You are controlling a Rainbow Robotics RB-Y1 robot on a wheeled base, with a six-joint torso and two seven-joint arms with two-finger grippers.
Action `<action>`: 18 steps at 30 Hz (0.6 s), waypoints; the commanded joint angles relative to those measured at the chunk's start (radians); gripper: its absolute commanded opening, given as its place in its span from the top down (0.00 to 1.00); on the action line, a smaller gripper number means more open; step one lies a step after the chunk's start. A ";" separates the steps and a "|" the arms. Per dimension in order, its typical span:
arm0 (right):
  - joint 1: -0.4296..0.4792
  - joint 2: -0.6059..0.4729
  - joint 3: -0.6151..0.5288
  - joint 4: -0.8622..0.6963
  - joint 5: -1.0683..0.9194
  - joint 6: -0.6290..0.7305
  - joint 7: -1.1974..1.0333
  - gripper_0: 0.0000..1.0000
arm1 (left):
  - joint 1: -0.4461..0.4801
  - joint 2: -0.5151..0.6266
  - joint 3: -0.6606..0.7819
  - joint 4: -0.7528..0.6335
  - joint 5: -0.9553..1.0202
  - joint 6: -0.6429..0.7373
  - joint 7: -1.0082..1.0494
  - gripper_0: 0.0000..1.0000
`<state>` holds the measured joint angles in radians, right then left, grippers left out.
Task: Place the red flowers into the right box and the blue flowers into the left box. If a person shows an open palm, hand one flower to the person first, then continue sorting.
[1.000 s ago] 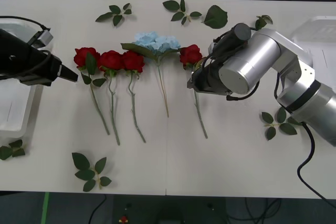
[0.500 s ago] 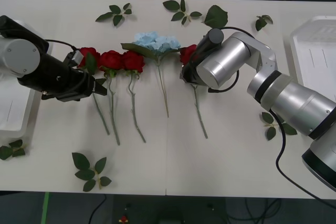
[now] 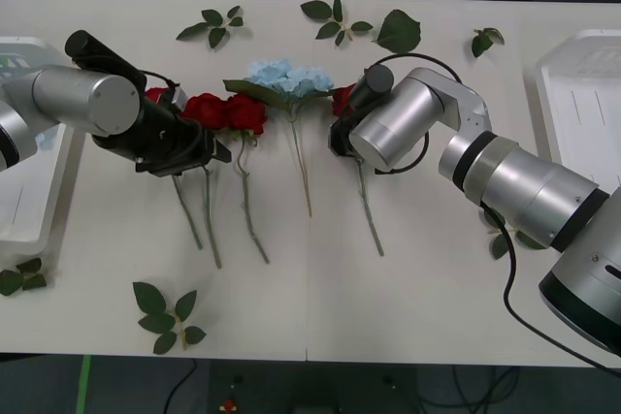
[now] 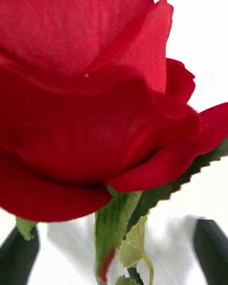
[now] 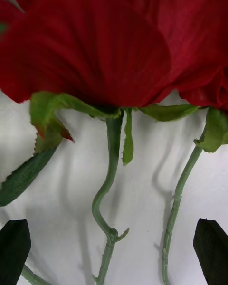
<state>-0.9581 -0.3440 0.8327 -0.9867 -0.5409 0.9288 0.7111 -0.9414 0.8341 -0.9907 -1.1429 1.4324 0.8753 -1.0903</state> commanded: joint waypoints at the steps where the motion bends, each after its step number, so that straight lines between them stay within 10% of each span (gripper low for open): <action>1: -0.044 0.026 0.020 0.000 0.006 -0.011 0.033 1.00 | -0.051 0.031 0.038 -0.008 -0.007 -0.004 -0.003 0.00; 18: -0.044 0.010 0.020 0.000 -0.021 -0.048 0.064 1.00 | -0.051 0.097 0.170 -0.041 0.037 0.202 -0.037 0.00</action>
<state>-0.9600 -0.3440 0.8422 -0.9819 -0.5487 0.8941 0.7221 -0.9425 0.8770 -0.8812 -1.1798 1.4738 1.0409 -1.0913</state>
